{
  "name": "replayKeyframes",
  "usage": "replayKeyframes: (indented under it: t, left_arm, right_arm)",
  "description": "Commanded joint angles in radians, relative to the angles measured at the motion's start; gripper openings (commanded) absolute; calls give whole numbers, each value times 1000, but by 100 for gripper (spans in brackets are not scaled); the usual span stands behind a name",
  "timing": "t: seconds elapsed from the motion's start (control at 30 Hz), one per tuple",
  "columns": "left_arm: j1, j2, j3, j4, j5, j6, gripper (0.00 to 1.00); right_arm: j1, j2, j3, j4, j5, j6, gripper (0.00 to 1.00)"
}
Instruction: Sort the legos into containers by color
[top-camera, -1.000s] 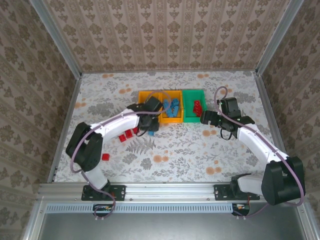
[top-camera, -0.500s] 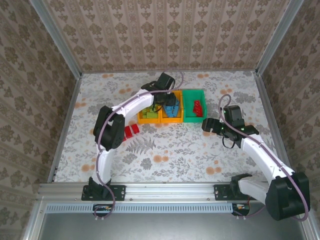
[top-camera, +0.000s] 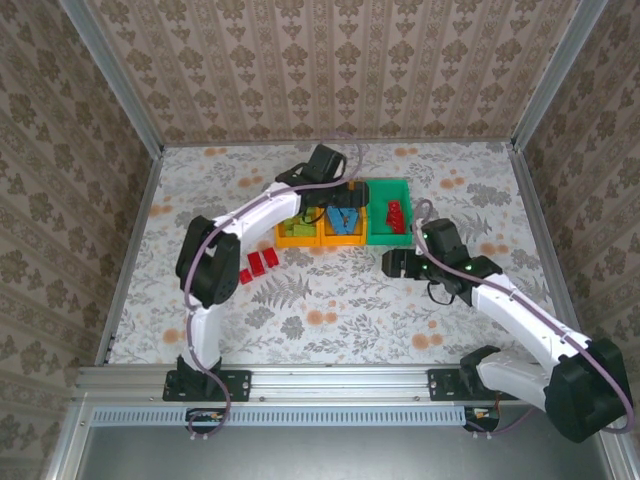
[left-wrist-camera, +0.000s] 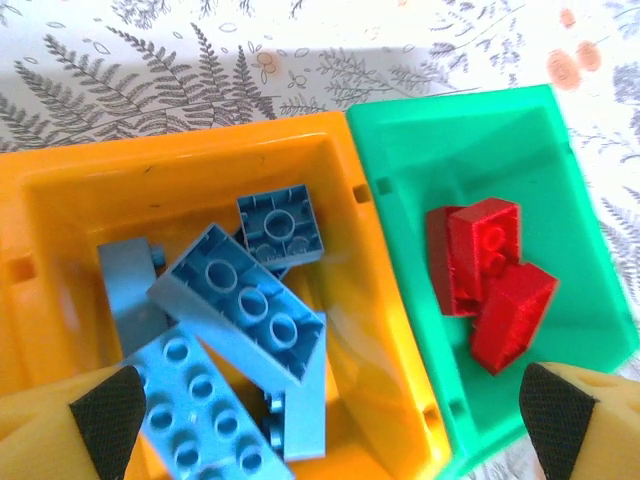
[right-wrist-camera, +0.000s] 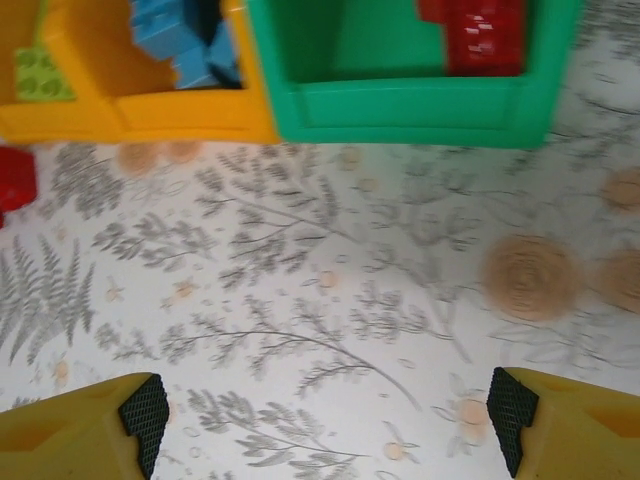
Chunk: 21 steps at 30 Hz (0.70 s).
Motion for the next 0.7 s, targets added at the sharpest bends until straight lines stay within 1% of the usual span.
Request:
replayKeyframes:
  t: [0.0, 0.13, 0.23, 0.3, 0.37, 0.43, 0.53, 0.67]
  left_arm:
    - [10, -158, -75, 35, -75, -25, 100]
    - [55, -338, -258, 26, -160, -40, 100]
    - [96, -509, -416, -45, -287, -49, 100]
    - [136, -621, -510, -154, -385, -87, 100]
    - [173, -710, -581, -290, -430, -119, 100]
    - [189, -795, -649, -436, -493, -173, 100]
    - [195, -917, -761, -573, -520, -311, 100]
    - [198, -1076, -929, -619, -483, -527, 100]
  right_arm:
    - [90, 30, 17, 111, 59, 29, 84]
    - [221, 145, 76, 206, 119, 46, 83]
    - [314, 279, 165, 240, 150, 27, 83]
    - [370, 396, 253, 230, 156, 12, 82]
    - [414, 474, 328, 224, 156, -10, 82]
    - [441, 540, 394, 214, 161, -18, 82]
    - [445, 618, 469, 195, 135, -13, 82]
    - [444, 709, 570, 136, 106, -22, 82]
